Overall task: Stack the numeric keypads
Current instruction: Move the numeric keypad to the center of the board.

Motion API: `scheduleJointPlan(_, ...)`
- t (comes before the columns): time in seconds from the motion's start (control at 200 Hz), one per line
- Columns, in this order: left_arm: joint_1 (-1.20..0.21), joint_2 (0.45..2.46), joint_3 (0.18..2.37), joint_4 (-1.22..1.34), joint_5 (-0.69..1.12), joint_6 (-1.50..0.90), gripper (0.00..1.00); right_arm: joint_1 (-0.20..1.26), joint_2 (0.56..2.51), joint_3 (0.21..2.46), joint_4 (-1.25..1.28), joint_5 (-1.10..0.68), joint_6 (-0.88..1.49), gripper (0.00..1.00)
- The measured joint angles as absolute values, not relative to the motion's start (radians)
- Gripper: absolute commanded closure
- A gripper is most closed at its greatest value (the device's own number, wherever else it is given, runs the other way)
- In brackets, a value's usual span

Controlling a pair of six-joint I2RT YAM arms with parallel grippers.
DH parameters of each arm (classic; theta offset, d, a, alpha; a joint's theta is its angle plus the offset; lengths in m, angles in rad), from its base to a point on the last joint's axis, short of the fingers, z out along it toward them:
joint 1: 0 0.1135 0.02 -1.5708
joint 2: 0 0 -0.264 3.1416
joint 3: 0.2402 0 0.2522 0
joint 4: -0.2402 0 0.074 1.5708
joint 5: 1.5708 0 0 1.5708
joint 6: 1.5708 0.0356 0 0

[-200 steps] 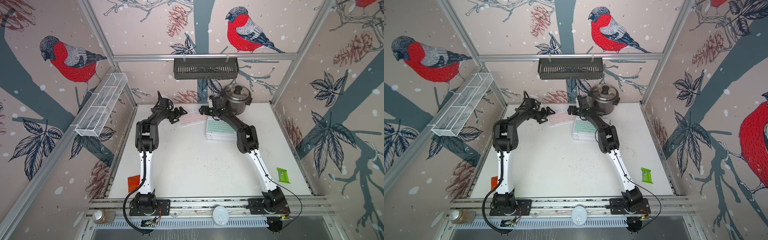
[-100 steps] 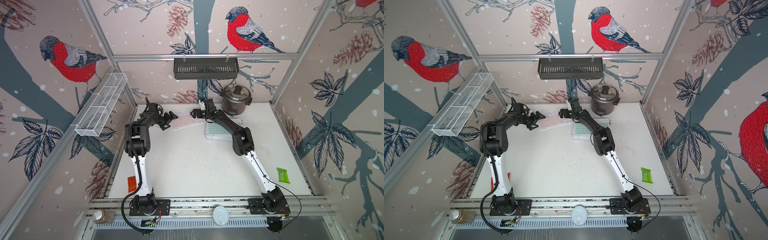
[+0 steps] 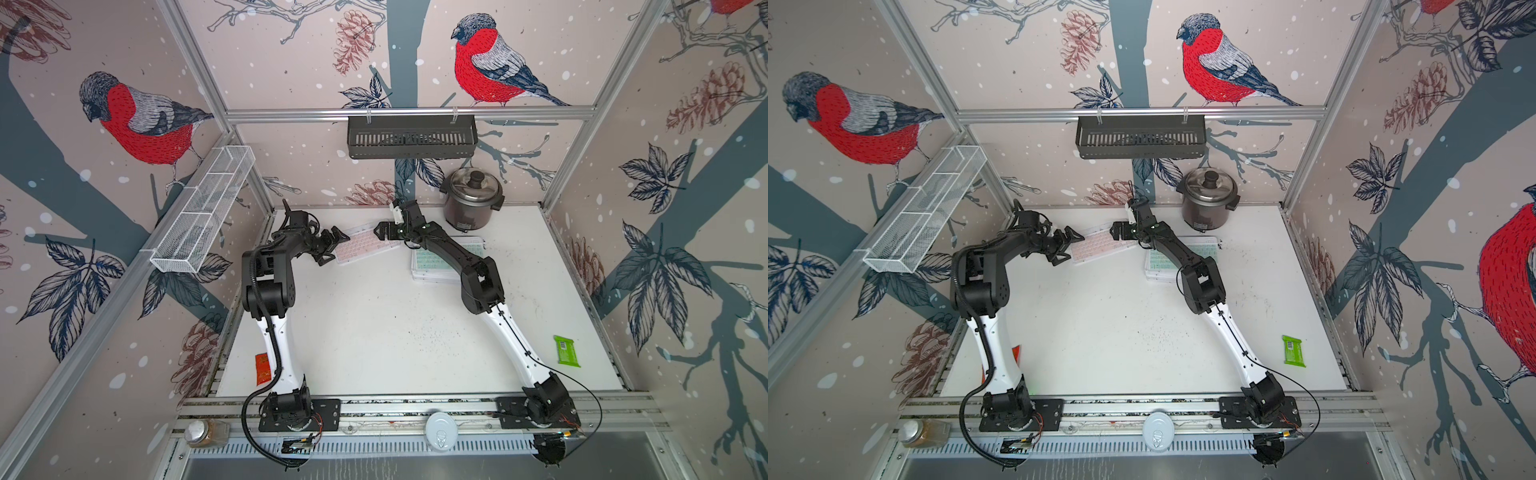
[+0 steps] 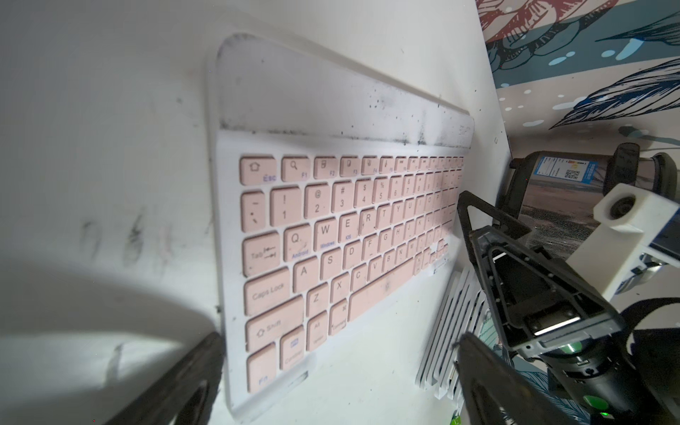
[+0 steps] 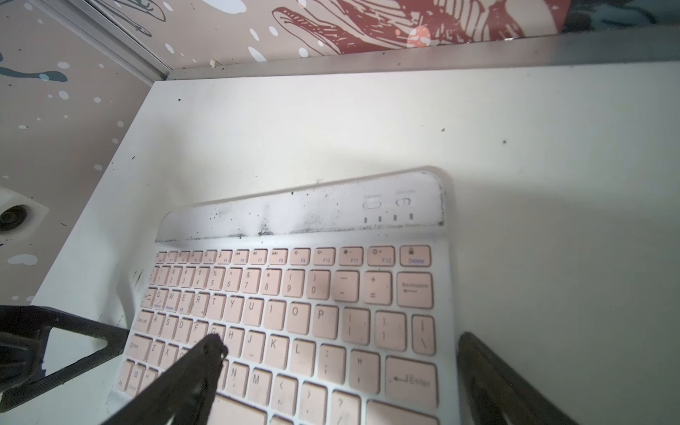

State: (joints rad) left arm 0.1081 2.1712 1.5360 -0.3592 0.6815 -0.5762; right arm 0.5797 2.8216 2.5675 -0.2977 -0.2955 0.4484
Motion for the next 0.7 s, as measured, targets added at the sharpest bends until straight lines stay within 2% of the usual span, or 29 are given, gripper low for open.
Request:
scheduleJointPlan(0.305,0.164,2.06,1.369,-0.344,0.65,-0.55,0.01,0.654,2.803,2.54,-0.306,-0.267,0.45,0.01)
scheduleJointPlan(0.526,0.168,1.95,1.228,-0.329,0.593,-0.53,0.01,0.729,2.686,2.372,-0.344,-0.17,0.458,0.01)
scheduleJointPlan(0.701,0.172,1.847,1.105,-0.324,0.53,-0.506,0.01,0.806,2.537,2.147,-0.368,-0.091,0.494,0.01)
